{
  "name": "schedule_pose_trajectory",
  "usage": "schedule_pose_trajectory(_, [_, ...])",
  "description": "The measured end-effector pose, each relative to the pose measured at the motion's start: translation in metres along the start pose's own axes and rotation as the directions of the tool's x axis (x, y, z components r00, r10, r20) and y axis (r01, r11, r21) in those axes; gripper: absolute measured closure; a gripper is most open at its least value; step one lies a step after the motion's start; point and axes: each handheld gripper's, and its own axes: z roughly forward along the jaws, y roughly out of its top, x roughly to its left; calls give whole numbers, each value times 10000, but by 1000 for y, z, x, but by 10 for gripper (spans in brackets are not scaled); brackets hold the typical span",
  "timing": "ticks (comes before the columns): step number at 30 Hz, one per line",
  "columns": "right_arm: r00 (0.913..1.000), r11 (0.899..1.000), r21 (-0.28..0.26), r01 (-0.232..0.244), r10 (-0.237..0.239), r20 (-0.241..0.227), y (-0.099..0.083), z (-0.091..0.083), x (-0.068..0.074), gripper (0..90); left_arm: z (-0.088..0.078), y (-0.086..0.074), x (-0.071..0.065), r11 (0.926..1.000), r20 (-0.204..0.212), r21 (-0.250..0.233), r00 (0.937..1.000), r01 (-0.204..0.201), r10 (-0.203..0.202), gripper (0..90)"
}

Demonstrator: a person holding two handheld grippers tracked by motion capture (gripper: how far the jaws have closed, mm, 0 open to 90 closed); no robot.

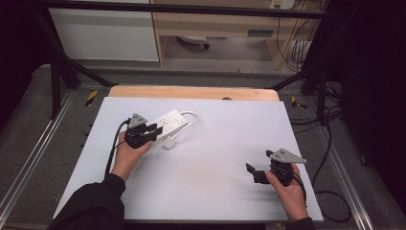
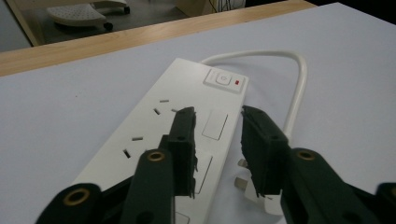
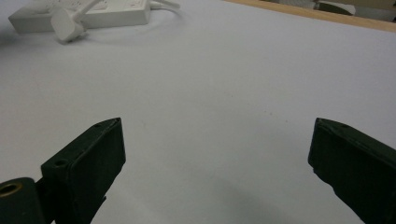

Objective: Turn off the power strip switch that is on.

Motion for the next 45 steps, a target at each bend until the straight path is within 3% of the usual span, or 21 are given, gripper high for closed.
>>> schedule_pose_trajectory(11, [10000,10000,-31,-69,69,-15,0,-1,-1,43,-3,8,-2,9979,-253,-321,9981,555,-563,255])
schedule_pose_trajectory(18, [10000,10000,-41,-33,33,-23,0,-1,-1,43,-7,10,-5,9974,-159,-347,9979,629,-635,118])
schedule_pose_trajectory(29, [10000,10000,-70,-15,15,-17,0,-1,-1,42,-16,12,-9,9950,26,-411,9958,912,-911,98])
schedule_pose_trajectory(31, [10000,10000,-54,-11,11,-24,0,-1,-1,42,-17,13,-9,9957,-8,-423,9966,819,-820,91])
schedule_pose_trajectory(45, [10000,10000,-41,16,-16,-25,0,0,-1,41,-34,9,-3,9940,36,-497,9953,973,-972,69])
